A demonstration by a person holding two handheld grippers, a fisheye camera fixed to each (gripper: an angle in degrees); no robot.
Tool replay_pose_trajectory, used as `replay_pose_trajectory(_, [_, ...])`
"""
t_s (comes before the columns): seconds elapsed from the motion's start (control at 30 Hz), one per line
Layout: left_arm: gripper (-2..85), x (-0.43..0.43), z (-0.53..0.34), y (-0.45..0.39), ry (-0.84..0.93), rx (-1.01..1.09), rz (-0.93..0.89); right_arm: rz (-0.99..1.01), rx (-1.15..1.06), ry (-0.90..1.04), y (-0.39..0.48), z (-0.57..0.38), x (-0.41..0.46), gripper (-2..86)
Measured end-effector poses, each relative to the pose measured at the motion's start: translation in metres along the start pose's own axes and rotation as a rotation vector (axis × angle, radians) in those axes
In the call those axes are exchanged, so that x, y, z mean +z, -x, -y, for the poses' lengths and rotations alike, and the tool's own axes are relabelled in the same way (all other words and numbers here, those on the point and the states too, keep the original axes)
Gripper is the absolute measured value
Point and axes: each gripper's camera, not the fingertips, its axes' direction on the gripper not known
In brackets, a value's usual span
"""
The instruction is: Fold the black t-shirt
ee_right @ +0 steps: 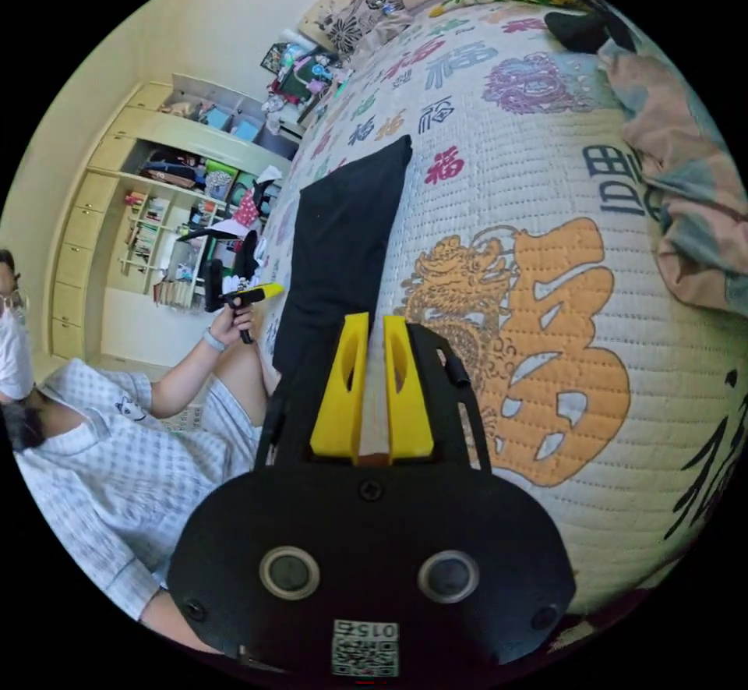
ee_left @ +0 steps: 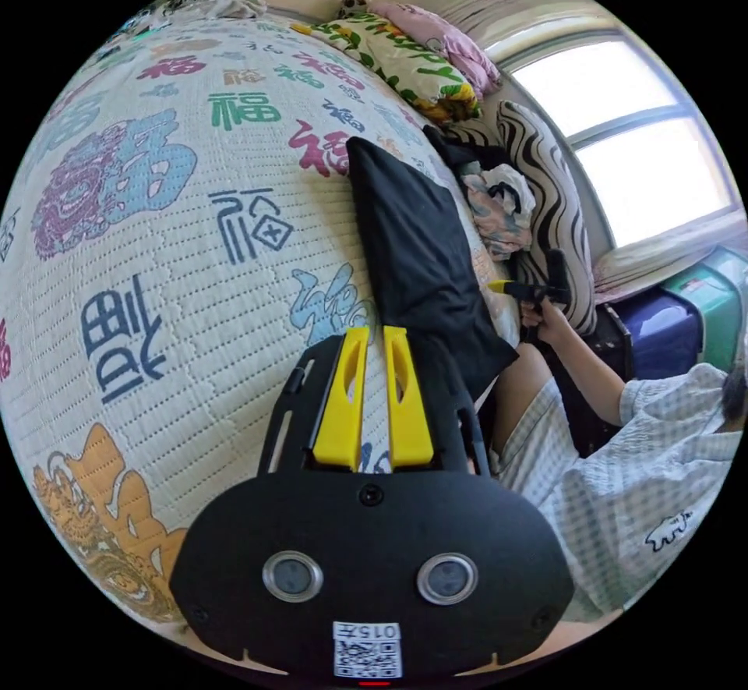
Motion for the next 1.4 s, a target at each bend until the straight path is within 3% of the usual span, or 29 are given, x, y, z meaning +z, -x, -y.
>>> replay_pose_trajectory(0.07, [9.1, -0.01, 0.002, 0.024, -0.058, -0.045, -0.15, 0.12, 0.004, -0.036, -0.017, -0.002, -0.011, 7.9])
replay_pose_trajectory(0.33, [11.5, 0.004, 0.044, 0.068, -0.041, -0.034, -0.456, 0.456, -0.017, 0.028, -0.06, 0.047, 0.017, 12.5])
replay_pose_trajectory(0.47, [12.4, -0.012, 0.076, 0.083, -0.134, -0.044, -0.419, 0.412, 0.006, -0.103, -0.071, 0.07, 0.0, 13.2])
replay_pose_trajectory(0.6, [11.3, 0.004, 0.108, 0.082, -0.072, -0.01, -0.475, 0.434, -0.014, -0.037, -0.077, 0.113, 0.016, 11.4])
replay_pose_trajectory(0.73, [6.2, 0.018, 0.126, 0.076, -0.054, -0.001, -0.526, 0.488, -0.021, 0.031, -0.074, 0.142, 0.04, 4.1])
replay_pose_trajectory(0.83, [4.7, 0.009, 0.127, 0.065, -0.037, 0.067, -0.523, 0.407, -0.099, 0.035, -0.058, 0.145, 0.033, 2.6])
replay_pose_trajectory(1.0, [4.7, -0.036, 0.099, 0.015, -0.094, 0.351, -0.477, 0.361, -0.361, -0.007, 0.001, 0.119, -0.001, 1.9])
replay_pose_trajectory(1.17, [5.7, -0.067, 0.015, -0.065, -0.073, 0.648, -0.306, 0.158, -0.638, 0.051, 0.073, 0.049, -0.009, 2.1])
replay_pose_trajectory(1.4, [6.3, -0.035, -0.088, -0.117, 0.061, 0.731, -0.13, -0.114, -0.749, 0.228, 0.109, -0.054, 0.057, 3.0])
